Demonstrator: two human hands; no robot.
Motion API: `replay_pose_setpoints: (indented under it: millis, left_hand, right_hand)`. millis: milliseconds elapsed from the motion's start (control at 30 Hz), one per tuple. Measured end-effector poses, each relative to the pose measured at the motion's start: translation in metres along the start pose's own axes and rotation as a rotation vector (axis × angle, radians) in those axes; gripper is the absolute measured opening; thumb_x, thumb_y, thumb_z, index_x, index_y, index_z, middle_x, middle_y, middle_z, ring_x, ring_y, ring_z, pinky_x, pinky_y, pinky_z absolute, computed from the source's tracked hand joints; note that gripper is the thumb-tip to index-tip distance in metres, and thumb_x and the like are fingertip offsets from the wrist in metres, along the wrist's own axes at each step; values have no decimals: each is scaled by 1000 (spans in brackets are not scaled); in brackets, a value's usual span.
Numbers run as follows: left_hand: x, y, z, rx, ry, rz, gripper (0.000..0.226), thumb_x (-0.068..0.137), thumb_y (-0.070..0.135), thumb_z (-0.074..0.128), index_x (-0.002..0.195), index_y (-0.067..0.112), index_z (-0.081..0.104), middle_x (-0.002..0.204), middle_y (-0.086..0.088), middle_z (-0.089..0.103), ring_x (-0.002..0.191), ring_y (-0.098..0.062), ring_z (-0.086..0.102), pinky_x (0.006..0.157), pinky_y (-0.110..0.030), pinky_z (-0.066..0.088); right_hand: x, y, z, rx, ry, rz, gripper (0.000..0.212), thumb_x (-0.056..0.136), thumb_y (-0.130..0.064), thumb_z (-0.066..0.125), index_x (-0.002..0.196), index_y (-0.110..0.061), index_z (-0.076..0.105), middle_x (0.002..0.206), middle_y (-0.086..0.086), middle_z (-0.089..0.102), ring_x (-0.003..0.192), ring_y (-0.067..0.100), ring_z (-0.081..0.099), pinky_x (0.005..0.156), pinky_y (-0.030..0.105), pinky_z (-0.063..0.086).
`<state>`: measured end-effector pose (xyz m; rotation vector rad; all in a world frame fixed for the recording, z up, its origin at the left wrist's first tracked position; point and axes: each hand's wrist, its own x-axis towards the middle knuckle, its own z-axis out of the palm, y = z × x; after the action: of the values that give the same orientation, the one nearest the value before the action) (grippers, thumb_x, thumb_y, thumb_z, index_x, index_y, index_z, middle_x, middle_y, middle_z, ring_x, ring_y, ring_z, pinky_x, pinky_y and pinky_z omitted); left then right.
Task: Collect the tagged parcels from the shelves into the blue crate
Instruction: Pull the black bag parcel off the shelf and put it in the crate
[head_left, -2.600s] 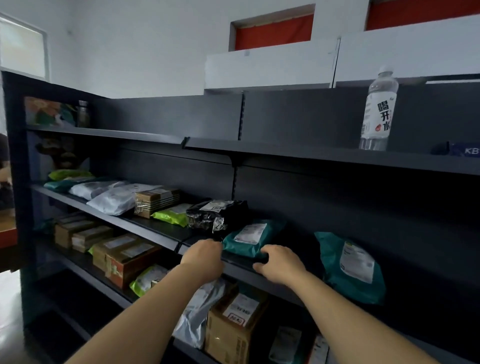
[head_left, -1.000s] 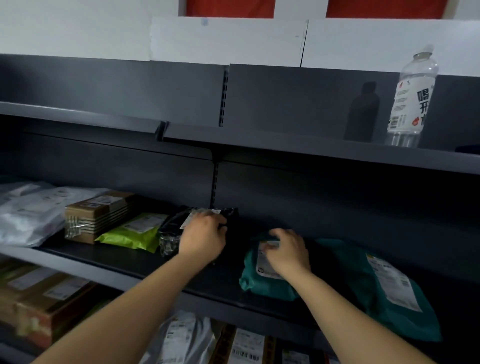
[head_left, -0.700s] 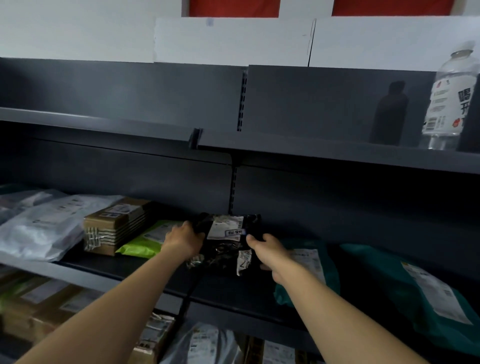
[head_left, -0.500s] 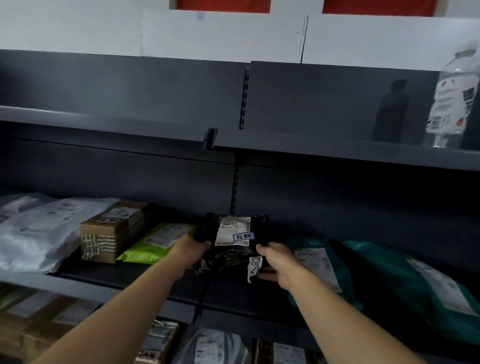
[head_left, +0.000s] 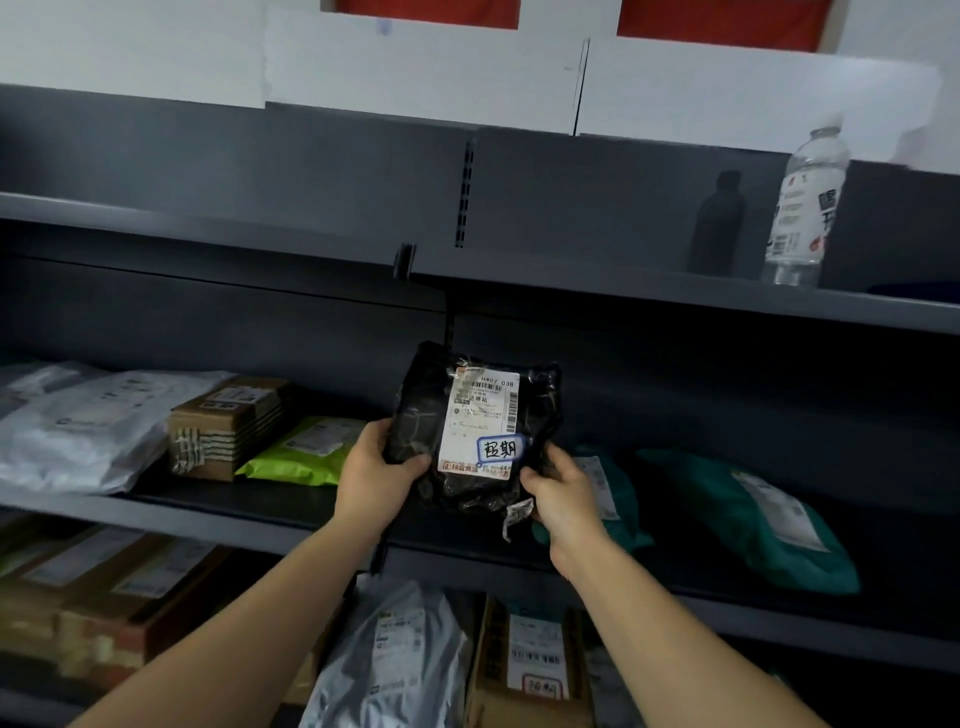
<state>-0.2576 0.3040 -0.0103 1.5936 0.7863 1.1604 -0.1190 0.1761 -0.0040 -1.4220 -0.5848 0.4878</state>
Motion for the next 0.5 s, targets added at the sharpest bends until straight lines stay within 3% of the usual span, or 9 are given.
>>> replay_pose_setpoints:
  millis: [167, 333, 500]
  left_hand:
    - [-72, 14, 14, -49, 29, 25, 52, 80, 6, 74, 126, 15, 51, 117, 0, 65, 104, -17, 63, 91, -33, 50]
    - [-154, 27, 26, -33, 33, -10, 52, 81, 9, 74, 126, 18, 49, 119, -1, 64, 107, -20, 62, 89, -34, 51]
    - [-229, 39, 37, 18, 15, -41, 51, 83, 12, 73, 127, 16, 48, 116, 3, 62, 105, -17, 60, 89, -34, 50]
  right_hand:
    - [-58, -4, -44, -14, -9, -59, 49, 97, -5, 51, 140, -28, 47, 131, -4, 58, 111, 13, 56, 84, 23, 46]
    - [-119, 0, -94, -52, 1, -35, 51, 97, -10, 51, 143, -30, 41, 133, -5, 55, 114, 15, 55, 95, 33, 48]
    - [-179, 4, -139, -89, 58, -62, 43, 95, -7, 53, 132, -28, 44, 119, -4, 58, 94, 5, 57, 74, 21, 45]
